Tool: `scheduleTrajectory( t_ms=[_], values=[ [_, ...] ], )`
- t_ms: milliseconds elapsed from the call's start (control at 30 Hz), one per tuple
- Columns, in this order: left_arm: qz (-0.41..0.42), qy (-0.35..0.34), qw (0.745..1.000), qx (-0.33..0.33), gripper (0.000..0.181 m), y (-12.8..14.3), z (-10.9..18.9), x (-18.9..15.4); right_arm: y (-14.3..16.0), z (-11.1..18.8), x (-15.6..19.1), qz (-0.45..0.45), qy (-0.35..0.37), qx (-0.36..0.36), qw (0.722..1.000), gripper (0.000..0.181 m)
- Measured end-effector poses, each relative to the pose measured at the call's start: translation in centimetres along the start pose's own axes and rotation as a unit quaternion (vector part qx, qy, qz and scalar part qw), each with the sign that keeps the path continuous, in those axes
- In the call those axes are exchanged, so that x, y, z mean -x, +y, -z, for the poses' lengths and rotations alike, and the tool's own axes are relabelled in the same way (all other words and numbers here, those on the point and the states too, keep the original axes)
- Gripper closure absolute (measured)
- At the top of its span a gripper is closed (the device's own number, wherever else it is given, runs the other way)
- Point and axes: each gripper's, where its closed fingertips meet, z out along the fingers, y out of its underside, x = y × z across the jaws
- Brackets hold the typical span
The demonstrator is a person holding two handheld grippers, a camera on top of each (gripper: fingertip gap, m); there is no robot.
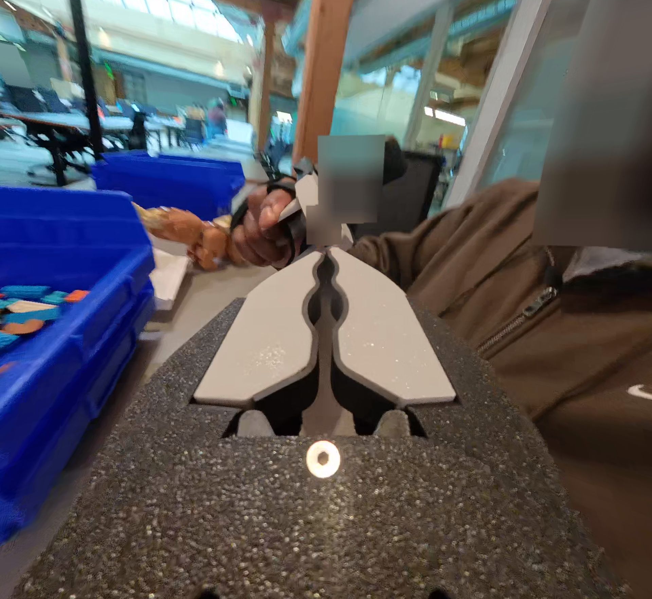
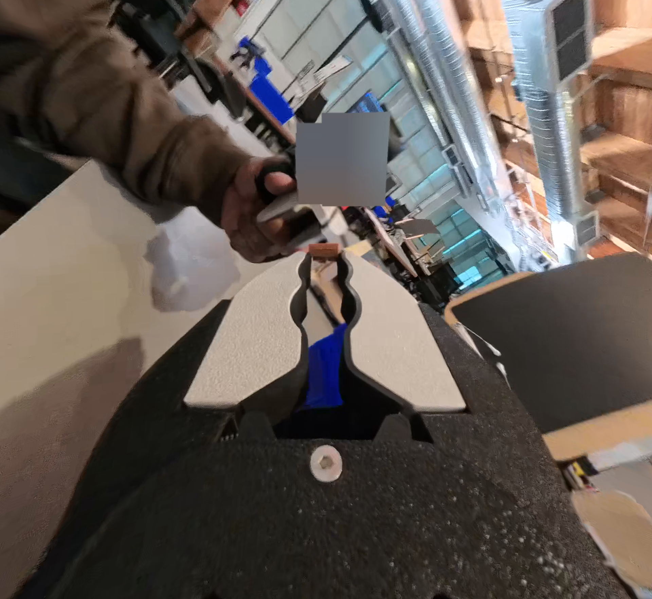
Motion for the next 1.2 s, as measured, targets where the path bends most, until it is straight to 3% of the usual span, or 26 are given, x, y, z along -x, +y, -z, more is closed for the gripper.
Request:
scheduleTrajectory(
  t_ms=[133, 267, 400, 800, 867, 1033, 1200],
  values=[
    [-0.018, -0.078, 0.996, -0.032, 0.181, -1.6, 1.7, 2.1, 1.7, 1.9, -2.4, -0.011, 0.038, 0.025, 0.999, 0.166],
    [-0.051, -0.109, 0.992, 0.033, 0.161, 0.4, -0.5, 2.4, 3.1, 0.8, -1.3, 0.004, 0.021, 0.077, 0.997, 0.166],
    [-0.095, -0.136, 0.982, 0.094, 0.152, 2.3, -1.9, 2.8, 4.0, -0.2, -0.2, 0.018, 0.007, 0.112, 0.994, 0.166],
    [-0.112, -0.166, 0.967, 0.16, 0.157, 4.6, -2.1, 3.9, 5.1, -1.1, 1.2, 0.058, -0.015, 0.16, 0.985, 0.166],
    [-0.11, -0.16, 0.968, 0.159, 0.165, 4.6, -2.1, 3.8, 5.2, -1.0, 1.3, 0.061, -0.015, 0.161, 0.985, 0.166],
    [-0.082, -0.138, 0.977, 0.139, 0.167, 4.4, -2.2, 3.4, 4.7, -1.0, 1.4, 0.062, -0.018, 0.148, 0.987, 0.166],
    [-0.014, -0.088, 0.993, 0.075, 0.167, 3.2, -2.6, 2.2, 3.1, -0.9, 1.0, 0.037, -0.009, 0.109, 0.993, 0.166]
  ],
)
